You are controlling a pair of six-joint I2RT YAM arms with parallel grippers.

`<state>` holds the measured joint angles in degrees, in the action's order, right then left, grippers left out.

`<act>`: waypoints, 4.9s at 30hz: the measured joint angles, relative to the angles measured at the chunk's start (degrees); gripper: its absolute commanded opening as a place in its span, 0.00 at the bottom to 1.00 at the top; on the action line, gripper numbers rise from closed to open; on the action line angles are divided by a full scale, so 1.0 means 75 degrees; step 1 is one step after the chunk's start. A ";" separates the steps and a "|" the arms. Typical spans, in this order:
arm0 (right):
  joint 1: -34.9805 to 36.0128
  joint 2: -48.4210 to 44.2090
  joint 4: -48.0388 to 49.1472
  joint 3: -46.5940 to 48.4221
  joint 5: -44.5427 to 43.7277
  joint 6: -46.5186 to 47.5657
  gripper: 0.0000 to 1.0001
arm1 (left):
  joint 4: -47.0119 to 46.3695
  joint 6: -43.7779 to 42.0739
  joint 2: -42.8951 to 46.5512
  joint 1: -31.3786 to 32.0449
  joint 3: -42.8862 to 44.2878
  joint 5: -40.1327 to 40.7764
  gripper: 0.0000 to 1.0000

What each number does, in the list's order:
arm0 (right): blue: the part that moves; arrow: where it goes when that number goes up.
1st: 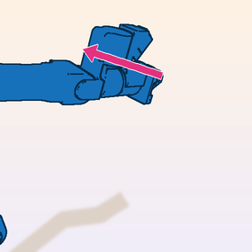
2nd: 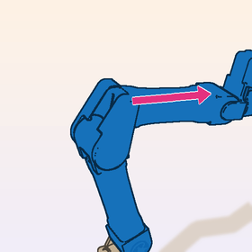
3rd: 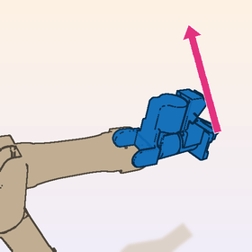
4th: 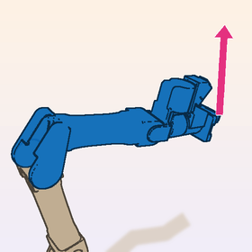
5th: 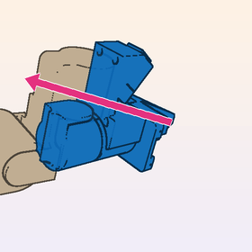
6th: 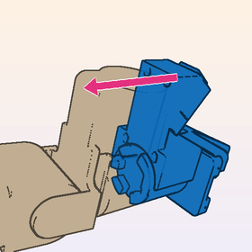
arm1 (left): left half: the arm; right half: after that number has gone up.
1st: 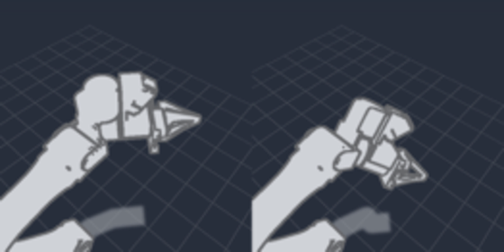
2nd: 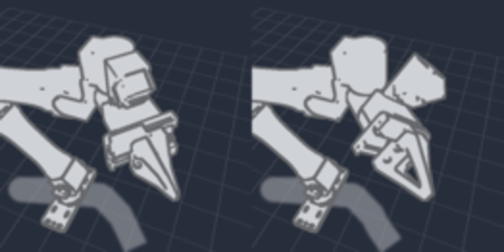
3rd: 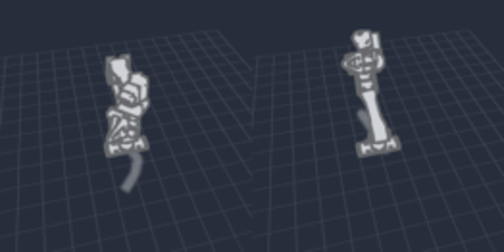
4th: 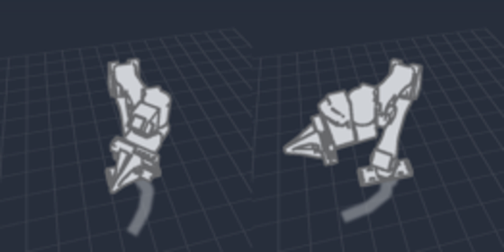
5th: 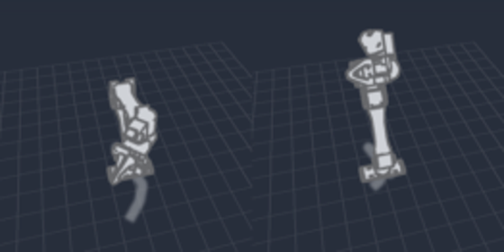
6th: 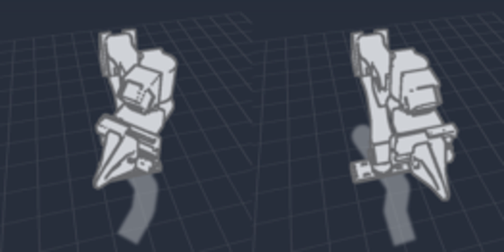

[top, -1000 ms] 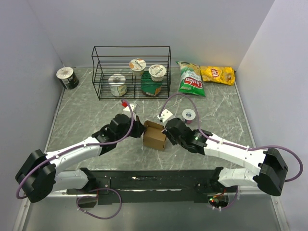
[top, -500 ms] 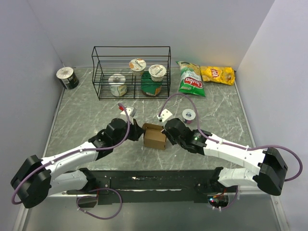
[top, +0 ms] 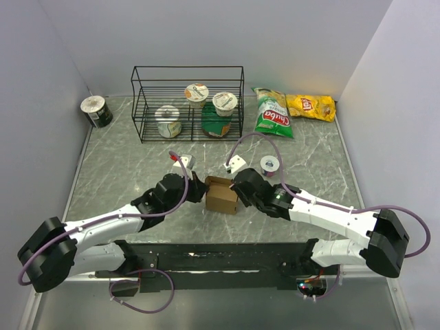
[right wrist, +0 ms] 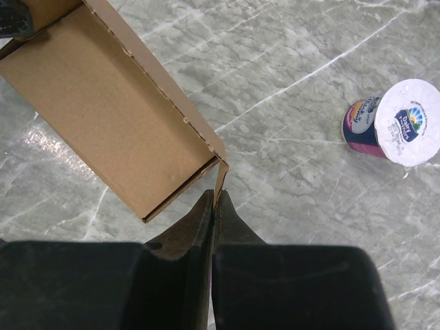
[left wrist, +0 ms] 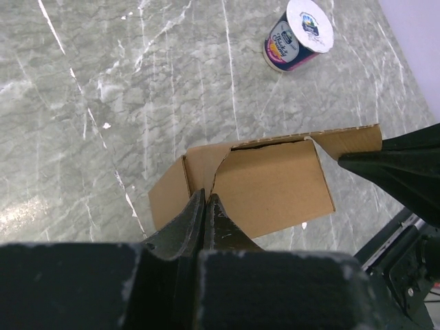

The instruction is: Fold the paper box

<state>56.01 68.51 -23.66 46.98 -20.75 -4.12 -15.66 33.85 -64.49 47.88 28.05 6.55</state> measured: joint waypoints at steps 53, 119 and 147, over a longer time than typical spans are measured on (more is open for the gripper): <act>0.0000 -0.0140 -0.0335 -0.0020 -0.0393 -0.3719 0.00 | 0.0236 0.0326 -0.0385 0.1574 0.0163 0.2363 0.01; 0.0434 -0.2774 -0.0877 -0.0522 -0.0262 -0.3383 0.87 | 0.1466 0.0079 -0.0641 0.1746 0.0935 0.2483 0.01; 0.0361 -0.1317 0.1801 -0.0839 0.1055 0.2043 0.42 | 0.1460 -0.0233 -0.0778 0.1751 0.1061 0.2442 0.01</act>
<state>58.72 58.63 -10.15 40.69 -12.84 11.20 -4.71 32.10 -70.32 61.01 36.01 24.86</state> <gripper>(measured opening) 0.556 0.032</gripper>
